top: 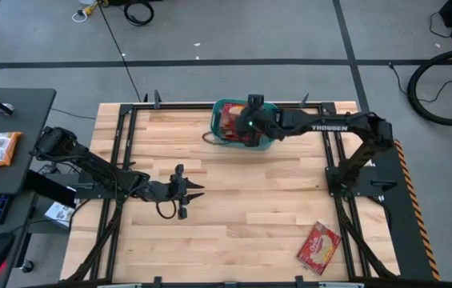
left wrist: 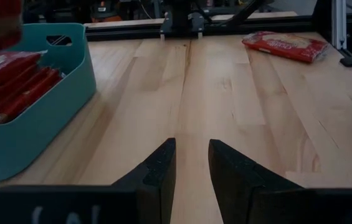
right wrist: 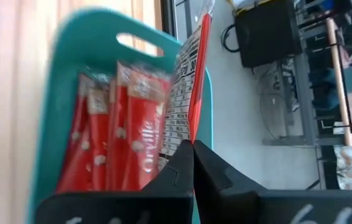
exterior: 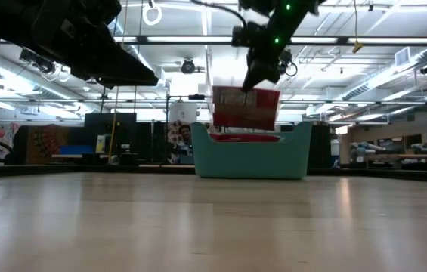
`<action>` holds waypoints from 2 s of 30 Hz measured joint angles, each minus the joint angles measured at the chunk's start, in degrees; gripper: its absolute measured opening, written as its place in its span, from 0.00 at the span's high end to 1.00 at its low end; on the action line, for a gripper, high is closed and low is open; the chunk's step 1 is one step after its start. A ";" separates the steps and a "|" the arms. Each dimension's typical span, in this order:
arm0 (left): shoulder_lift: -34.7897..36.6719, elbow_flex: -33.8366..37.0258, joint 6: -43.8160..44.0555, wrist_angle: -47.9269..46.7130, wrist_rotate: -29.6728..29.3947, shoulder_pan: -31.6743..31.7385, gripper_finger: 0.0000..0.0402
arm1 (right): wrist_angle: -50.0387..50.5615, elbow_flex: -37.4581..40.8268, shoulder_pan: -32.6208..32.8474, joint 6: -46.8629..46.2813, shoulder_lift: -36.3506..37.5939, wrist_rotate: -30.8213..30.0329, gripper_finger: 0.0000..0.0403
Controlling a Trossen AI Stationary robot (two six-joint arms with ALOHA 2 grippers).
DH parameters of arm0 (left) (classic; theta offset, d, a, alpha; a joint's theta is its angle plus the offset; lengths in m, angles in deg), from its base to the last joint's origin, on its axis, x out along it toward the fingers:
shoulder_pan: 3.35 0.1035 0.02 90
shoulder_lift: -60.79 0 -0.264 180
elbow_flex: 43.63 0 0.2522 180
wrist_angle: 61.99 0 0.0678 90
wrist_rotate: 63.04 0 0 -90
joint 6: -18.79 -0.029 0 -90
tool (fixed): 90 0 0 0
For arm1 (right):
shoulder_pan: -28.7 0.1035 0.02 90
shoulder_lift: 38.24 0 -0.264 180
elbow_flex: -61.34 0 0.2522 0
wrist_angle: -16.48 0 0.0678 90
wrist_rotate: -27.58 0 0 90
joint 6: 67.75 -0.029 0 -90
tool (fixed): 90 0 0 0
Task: Sort popcorn bags into baskets
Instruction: Put the top red popcorn bag into the blue bin, then put the red popcorn bag into the blue bin
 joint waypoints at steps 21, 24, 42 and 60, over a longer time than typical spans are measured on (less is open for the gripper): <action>0.00 0.00 -0.04 -0.70 0.00 -0.02 0.75 | -13.71 10.17 -10.35 3.12 -0.02 14.34 0.96; 0.00 0.00 -0.02 -0.70 0.01 0.00 0.75 | -13.50 10.17 -10.72 1.36 -0.02 12.82 0.93; 0.00 0.00 -0.06 -0.71 0.01 0.00 0.75 | -8.06 10.12 -4.11 -6.09 0.59 14.17 0.73; 0.00 0.00 0.39 -2.01 0.04 -0.04 0.75 | 21.19 10.10 20.52 -44.98 1.55 42.75 0.73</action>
